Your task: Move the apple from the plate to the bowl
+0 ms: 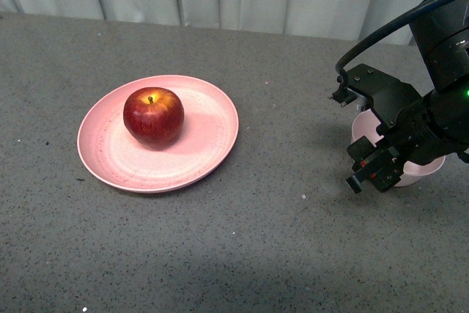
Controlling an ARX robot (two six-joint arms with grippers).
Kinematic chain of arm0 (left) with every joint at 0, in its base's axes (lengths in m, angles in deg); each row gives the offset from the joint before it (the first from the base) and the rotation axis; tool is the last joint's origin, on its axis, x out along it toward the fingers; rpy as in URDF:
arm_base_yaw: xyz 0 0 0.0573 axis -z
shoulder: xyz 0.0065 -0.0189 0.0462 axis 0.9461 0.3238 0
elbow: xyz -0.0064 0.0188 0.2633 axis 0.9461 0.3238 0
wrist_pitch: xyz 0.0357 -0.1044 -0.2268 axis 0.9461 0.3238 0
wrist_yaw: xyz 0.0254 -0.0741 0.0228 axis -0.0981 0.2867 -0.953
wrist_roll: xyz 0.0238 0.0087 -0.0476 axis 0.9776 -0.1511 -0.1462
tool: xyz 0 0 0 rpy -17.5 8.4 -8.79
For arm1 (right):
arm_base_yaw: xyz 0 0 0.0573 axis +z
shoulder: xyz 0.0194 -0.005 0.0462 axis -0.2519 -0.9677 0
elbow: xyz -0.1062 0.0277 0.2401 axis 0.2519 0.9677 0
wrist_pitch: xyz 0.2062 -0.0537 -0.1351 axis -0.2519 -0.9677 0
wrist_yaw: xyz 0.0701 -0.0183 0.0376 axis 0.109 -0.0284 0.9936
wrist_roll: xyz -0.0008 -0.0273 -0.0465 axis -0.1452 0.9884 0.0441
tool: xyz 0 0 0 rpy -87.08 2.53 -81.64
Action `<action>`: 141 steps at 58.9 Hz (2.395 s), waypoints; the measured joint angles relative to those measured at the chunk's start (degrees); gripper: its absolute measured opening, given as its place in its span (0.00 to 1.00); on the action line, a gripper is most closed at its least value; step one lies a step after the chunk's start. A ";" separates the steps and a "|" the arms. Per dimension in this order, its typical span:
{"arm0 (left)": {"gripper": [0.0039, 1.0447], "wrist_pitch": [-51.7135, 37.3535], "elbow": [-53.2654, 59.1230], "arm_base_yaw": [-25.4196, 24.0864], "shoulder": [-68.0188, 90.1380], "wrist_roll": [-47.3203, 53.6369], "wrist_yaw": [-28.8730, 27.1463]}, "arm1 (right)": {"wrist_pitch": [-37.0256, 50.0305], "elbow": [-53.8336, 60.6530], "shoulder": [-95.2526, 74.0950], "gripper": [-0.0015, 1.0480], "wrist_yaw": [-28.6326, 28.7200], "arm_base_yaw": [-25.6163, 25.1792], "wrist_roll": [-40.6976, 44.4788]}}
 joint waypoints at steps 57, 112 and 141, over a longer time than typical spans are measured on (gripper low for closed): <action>0.94 0.00 0.00 0.00 0.00 0.00 -0.02 | -4.55 -8.48 0.61 0.01 11.26 11.39 1.49; 0.94 0.00 0.00 0.00 0.00 0.00 -0.02 | 36.70 20.55 25.55 0.87 -0.48 4.07 -22.34; 0.94 0.00 0.00 0.00 -0.04 0.00 0.00 | 66.79 49.00 45.79 0.01 -11.21 -4.57 -23.76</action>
